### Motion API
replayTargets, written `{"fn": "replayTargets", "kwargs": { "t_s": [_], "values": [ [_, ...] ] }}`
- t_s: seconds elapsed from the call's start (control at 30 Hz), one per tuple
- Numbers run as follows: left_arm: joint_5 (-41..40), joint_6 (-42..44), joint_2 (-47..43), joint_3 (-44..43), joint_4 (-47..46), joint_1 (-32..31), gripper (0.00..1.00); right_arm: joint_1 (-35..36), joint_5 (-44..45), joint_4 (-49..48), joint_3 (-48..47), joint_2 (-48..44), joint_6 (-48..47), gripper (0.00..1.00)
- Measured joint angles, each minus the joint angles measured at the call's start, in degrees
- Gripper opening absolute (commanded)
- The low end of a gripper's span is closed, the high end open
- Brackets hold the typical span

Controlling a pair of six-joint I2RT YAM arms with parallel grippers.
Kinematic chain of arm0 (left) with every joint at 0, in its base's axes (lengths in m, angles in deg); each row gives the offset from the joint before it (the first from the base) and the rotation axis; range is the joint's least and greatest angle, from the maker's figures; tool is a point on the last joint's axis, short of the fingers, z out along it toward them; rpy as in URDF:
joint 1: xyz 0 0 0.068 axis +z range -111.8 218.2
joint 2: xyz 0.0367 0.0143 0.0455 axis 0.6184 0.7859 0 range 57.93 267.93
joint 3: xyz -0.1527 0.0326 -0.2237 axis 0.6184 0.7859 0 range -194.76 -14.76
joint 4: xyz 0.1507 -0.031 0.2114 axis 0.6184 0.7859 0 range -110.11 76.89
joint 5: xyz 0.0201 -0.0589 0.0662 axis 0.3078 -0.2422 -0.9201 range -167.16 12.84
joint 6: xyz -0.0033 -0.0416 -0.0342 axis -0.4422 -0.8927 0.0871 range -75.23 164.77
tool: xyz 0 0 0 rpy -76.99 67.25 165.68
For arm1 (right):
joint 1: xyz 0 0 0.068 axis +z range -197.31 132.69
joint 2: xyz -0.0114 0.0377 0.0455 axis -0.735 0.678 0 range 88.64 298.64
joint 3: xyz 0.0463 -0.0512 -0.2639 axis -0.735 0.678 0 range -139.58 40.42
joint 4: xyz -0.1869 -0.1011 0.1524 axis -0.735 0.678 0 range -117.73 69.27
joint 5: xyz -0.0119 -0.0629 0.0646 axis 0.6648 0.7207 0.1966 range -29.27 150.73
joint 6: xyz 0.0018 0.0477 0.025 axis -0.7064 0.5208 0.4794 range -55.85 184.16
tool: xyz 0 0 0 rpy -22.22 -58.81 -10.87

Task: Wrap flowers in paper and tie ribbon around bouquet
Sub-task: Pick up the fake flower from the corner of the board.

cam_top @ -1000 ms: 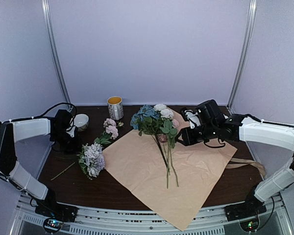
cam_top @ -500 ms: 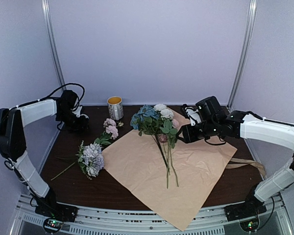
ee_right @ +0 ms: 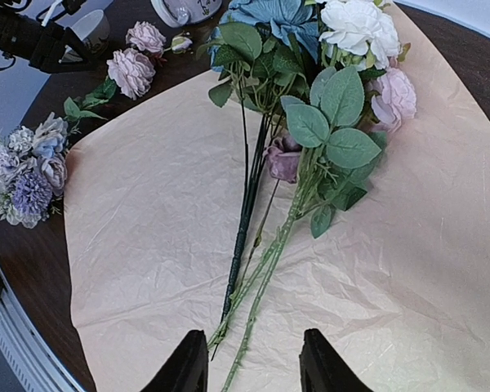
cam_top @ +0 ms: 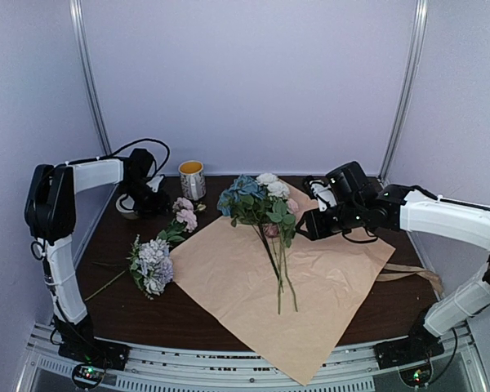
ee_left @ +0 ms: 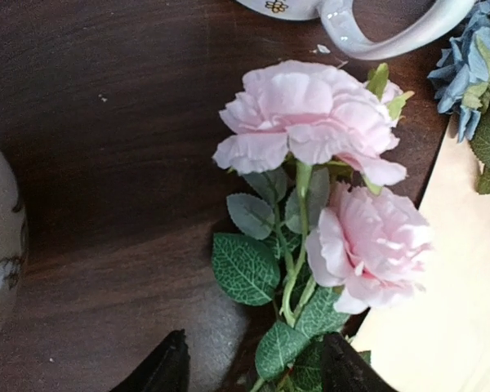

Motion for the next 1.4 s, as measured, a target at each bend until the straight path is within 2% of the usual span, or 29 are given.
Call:
{"fn": "replayTargets", "kwargs": {
  "t_s": [0.1,0.33,0.4,0.47,0.57,0.87,1.07,1.4],
  "values": [
    [0.57,0.02,2.99,-1.14,0.0,0.0,0.49,-0.02,0.33,0.09,0.0,0.0,-0.02,0.4],
    [1.38,0.02,7.54,-1.55,0.11,-1.27,0.43,-0.02,0.42,0.07,0.0,0.44,0.0,0.4],
    [1.4,0.0,8.09,-2.32,0.42,-2.03,0.38,-0.02,0.42,0.07,0.0,0.87,0.02,0.4],
    [1.55,-0.13,8.72,-3.13,0.37,-2.73,0.28,-0.02,0.42,0.07,0.0,1.29,0.02,0.4],
    [1.7,-0.44,9.16,-3.54,0.37,-3.28,0.0,-0.02,0.39,0.07,0.0,1.9,0.0,0.4],
    [1.03,1.25,7.34,-3.06,-0.61,-3.34,0.0,-0.02,0.44,0.07,0.0,2.4,-0.07,0.4],
    [-4.68,1.77,-6.6,4.7,-3.32,-3.34,0.0,-0.07,1.25,0.52,0.0,2.34,-0.52,0.4],
    [-17.88,1.92,-22.49,7.41,-4.96,-3.34,0.0,-0.13,3.23,1.36,0.0,1.11,-1.86,0.4]
  ]
}}
